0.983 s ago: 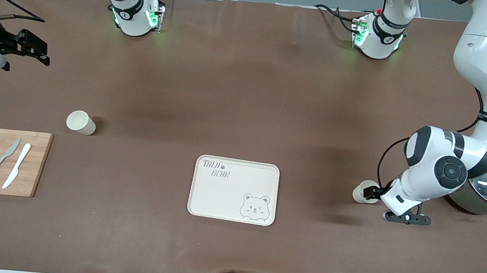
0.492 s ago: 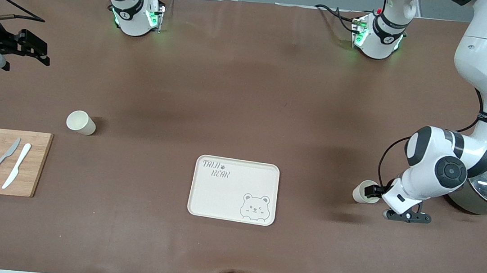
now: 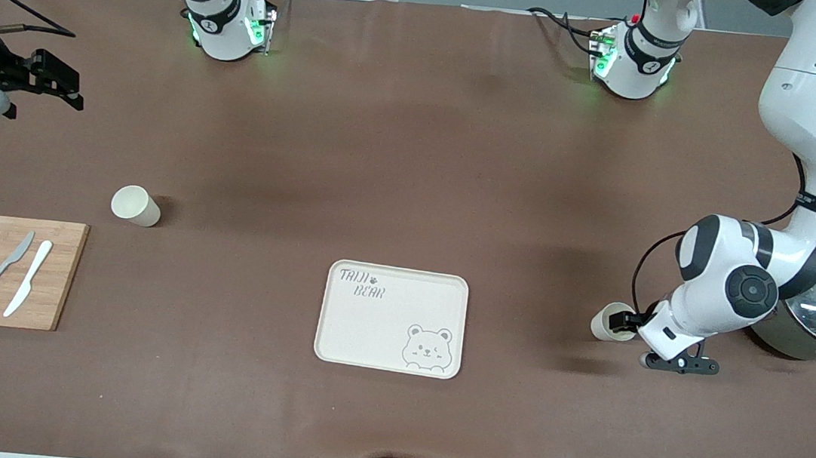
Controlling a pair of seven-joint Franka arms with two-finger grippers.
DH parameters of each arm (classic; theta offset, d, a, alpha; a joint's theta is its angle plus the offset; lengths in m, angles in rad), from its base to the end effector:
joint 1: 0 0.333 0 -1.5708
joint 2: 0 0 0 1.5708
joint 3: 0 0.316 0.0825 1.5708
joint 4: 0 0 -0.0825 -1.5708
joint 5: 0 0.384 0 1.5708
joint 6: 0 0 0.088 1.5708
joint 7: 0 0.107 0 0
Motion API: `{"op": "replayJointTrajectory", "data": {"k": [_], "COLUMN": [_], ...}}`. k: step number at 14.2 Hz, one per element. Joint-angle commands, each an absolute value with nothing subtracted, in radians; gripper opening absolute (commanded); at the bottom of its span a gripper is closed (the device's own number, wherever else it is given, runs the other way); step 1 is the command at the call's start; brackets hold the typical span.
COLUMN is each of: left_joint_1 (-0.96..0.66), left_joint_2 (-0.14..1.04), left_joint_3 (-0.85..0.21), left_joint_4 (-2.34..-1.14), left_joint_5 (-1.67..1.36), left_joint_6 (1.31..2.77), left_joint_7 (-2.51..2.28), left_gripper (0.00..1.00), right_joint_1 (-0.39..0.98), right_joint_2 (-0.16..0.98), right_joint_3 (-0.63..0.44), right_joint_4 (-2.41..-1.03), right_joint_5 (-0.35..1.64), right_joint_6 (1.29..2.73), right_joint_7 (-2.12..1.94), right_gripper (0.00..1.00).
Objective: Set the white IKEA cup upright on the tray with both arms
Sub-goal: 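Lower the left gripper around the cup rim and close it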
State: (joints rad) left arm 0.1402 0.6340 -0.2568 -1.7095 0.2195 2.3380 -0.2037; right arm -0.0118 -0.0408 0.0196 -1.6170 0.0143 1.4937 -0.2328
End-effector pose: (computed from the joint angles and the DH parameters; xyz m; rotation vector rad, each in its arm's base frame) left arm 0.6732 -0.0577 0.2338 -3.1363 0.0232 -0.0354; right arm 0.5328 0.0060 0.6186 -3.0938 -0.3747 0.1255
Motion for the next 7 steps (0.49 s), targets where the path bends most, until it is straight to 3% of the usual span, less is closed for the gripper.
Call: {"op": "replayJointTrajectory", "data": {"k": [1, 7], "left_joint_1": [0.146, 0.170], "left_joint_2": [0.640, 0.641], "left_joint_3": [-0.262, -0.262], "left_joint_4": [-1.715, -1.756], "left_joint_5": [0.255, 0.255], "left_joint_6": [2.358, 2.418], "left_joint_7": [-0.232, -0.230], "left_gripper": [1.00, 1.00], "right_joint_1": [-0.011, -0.020], "right_joint_2": [-0.054, -0.037], "right_joint_3": [0.021, 0.021], "right_joint_4": [-1.608, -1.588], "right_joint_5": [0.020, 0.023], "right_joint_6": [1.496, 1.488], "right_joint_7": [-0.219, -0.218], "right_gripper": [1.00, 1.00]}}
